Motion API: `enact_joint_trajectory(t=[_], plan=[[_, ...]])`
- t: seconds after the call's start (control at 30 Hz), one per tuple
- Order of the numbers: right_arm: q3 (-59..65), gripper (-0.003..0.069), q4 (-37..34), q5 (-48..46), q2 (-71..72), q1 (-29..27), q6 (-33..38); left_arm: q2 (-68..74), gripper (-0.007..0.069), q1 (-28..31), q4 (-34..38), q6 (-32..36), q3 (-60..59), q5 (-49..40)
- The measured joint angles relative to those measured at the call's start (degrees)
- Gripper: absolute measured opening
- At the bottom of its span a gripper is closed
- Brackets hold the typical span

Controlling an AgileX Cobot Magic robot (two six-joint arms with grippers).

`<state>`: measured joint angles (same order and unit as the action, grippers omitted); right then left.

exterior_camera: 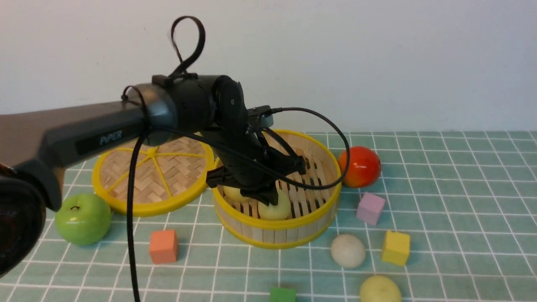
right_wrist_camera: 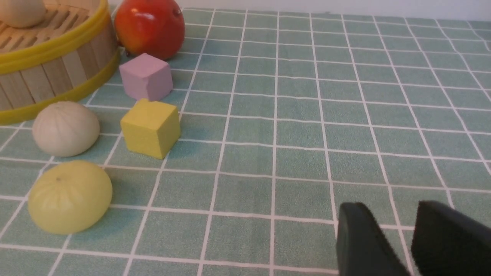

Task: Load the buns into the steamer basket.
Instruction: Use the left arm to put the steamed stuffed bun into the steamer

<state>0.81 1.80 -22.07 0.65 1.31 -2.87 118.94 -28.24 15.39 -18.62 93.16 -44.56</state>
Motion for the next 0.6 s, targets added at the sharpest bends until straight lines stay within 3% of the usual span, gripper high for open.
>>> enact_joint_trajectory(t=[0.23,0.4,0.6], plan=[[0.0,0.024,0.0,0.0,0.0,0.0,0.0,0.62,0.008,0.0,-0.01,0.0,0.18,0.85],[0.0,0.024,0.0,0.0,0.0,0.0,0.0,0.62,0.0258,0.0,-0.65,0.0,1.36,-1.1],[0.0,0.024,0.0,0.0,0.0,0.0,0.0,-1.04,0.0463,0.0,-3.89,0.0,4.42,-10.35]])
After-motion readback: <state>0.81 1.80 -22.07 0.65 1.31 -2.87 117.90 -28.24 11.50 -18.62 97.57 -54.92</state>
